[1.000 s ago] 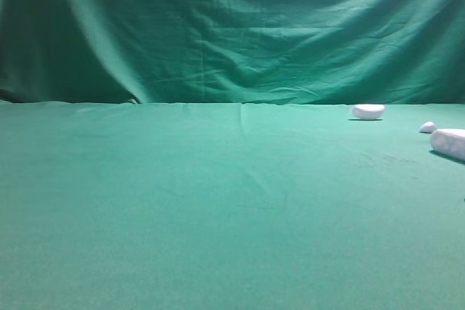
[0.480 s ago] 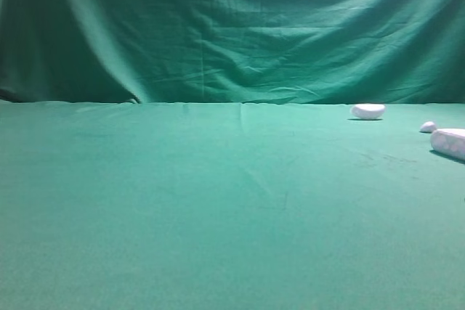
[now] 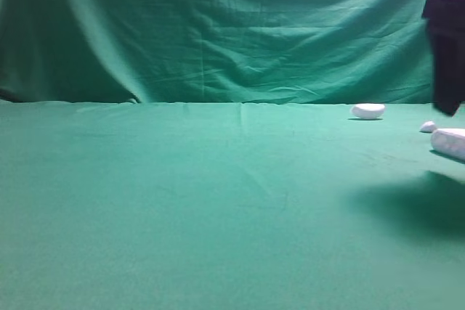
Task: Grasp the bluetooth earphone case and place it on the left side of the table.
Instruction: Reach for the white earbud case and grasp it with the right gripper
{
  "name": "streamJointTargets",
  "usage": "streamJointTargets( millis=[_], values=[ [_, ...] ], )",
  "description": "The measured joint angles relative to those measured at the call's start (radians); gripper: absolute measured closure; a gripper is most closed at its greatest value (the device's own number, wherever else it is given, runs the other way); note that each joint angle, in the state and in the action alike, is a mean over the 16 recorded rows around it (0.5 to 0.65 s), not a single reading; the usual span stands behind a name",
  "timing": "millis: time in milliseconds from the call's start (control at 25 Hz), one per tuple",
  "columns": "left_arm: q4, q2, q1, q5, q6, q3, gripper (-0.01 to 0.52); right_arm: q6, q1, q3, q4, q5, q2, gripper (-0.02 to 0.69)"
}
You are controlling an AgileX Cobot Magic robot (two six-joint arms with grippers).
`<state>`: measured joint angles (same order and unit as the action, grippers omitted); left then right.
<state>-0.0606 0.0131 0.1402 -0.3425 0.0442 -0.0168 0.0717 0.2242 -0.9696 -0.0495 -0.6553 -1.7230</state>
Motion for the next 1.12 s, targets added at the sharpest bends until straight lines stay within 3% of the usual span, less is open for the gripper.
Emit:
streamJointTargets(
  millis=[440, 760, 1120],
  values=[
    [0.0, 0.0, 0.0, 0.0, 0.0, 0.0, 0.514, 0.001, 0.005, -0.053, 0.0, -0.029, -0.038, 0.324],
    [0.0, 0.0, 0.0, 0.0, 0.0, 0.0, 0.514, 0.004, 0.103, -0.25, 0.0, -0.122, -0.053, 0.342],
    [0.0, 0.0, 0.0, 0.0, 0.0, 0.0, 0.514, 0.008, 0.388, -0.666, 0.015, -0.2, -0.229, 0.346]
  ],
)
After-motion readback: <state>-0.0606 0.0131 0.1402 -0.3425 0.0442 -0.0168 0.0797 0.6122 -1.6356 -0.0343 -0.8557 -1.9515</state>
